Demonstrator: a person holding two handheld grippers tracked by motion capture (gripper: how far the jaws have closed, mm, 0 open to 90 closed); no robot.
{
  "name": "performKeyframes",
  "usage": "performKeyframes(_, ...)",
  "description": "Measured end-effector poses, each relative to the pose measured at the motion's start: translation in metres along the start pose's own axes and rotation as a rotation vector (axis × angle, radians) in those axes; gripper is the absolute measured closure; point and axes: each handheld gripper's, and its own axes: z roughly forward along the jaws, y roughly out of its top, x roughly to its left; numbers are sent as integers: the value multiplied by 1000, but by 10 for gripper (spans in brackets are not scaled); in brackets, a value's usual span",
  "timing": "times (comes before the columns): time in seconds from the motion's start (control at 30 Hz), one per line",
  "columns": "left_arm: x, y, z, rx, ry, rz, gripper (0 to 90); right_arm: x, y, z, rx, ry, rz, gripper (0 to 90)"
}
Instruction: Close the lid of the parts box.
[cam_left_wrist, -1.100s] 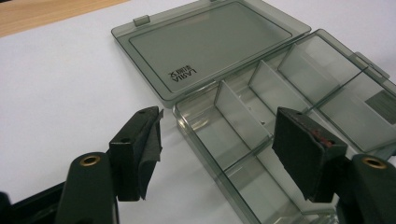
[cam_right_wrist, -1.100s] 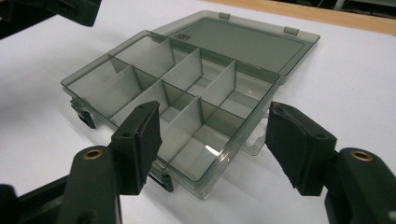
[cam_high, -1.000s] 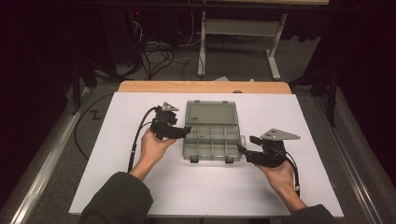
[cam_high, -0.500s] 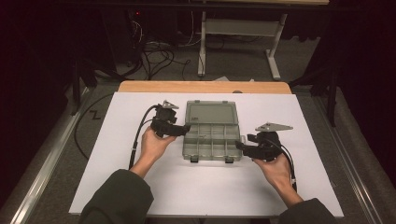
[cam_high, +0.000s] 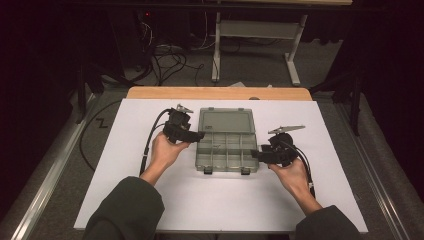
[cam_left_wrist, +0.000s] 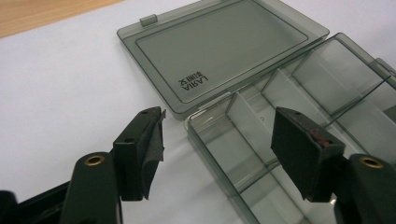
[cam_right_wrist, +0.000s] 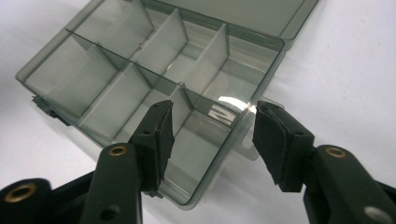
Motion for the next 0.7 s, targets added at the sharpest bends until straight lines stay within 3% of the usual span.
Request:
performKeyframes(0.23,1,5,6,13,2,0,352,-5,10,8,81,-1,45,554)
performKeyframes(0.53,5,13,10,16,6,-3,343,-9,23,12,145,-3,93,602)
performKeyframes(0.7,9,16,15,32,10,-27,318,-7,29,16,197,-9,104,606)
